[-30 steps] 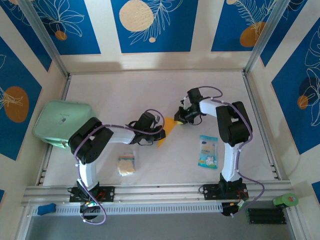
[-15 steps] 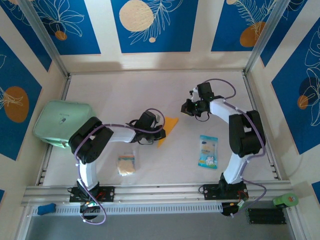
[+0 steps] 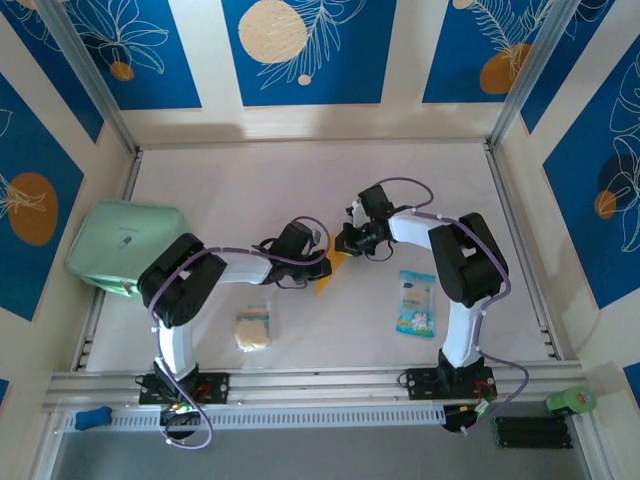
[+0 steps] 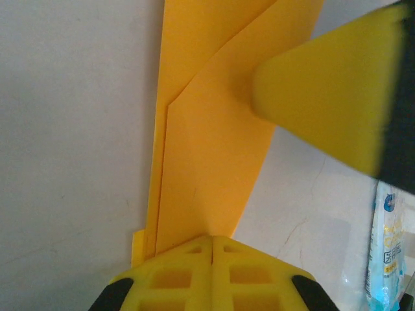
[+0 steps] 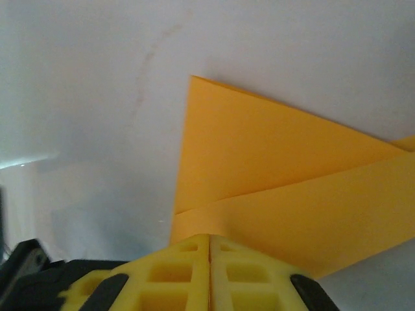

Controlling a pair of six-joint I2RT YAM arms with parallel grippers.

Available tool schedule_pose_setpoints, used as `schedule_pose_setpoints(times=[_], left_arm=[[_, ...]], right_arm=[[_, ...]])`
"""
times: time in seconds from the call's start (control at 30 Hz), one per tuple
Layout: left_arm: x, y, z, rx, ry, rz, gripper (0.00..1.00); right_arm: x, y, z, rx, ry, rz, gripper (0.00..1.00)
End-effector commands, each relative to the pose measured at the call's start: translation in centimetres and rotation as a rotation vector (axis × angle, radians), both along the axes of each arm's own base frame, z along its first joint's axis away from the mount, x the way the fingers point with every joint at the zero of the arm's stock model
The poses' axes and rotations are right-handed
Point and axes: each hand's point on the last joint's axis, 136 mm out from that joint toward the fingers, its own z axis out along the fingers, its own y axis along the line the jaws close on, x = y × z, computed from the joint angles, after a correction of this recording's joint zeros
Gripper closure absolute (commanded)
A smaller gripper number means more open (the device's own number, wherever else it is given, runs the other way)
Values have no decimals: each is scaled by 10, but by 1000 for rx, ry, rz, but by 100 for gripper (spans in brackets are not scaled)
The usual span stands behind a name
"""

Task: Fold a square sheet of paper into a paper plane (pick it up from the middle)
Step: Fold the wing for the fifth time at the center of the table.

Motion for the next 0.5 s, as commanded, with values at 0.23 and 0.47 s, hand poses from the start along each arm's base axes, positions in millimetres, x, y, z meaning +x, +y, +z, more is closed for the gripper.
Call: schedule_pose_setpoints(times=[0.23, 0.47], left_arm=[[-14, 3, 0, 23, 58, -55, 100], [6, -19, 24, -38, -26, -98, 97]], right_arm=[[-14, -13, -38, -91, 120, -17, 94], [-16, -14, -43, -101, 139, -25, 94]])
